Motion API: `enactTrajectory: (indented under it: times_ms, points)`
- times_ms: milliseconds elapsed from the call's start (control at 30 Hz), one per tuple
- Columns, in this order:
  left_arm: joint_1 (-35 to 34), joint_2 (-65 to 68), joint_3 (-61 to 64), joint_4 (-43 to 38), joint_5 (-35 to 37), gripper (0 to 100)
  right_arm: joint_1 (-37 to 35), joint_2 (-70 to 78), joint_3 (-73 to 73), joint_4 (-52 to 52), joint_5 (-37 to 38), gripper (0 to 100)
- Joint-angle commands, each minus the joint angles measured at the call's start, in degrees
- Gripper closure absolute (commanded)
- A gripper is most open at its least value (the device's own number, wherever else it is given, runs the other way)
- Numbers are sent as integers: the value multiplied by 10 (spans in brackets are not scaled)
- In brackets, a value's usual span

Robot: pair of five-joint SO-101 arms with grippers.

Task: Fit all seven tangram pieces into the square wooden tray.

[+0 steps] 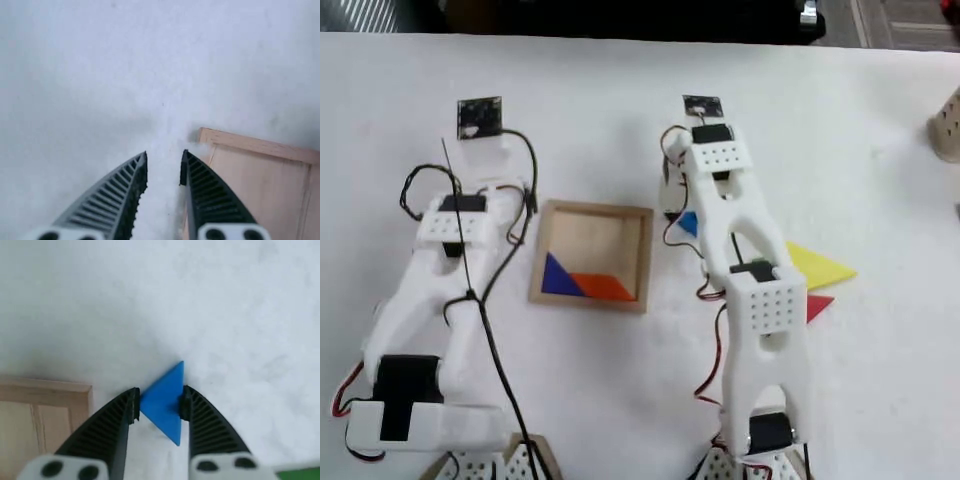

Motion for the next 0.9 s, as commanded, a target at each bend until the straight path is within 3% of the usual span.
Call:
enactTrajectory:
  times_ms: [0,500,700,867]
  points:
    - [-2,-5,-12,3,-5,868,4,-7,-9,35,4,981]
    - [-2,-7,-16,1,-6,867,-18,-144,62,115,4,981]
    - [-2,-7,-17,1,-6,867,-91,-286,244,21,5,980]
    - [-6,-7,-17,1,-6,867,-186,-394,412,-101,67,978]
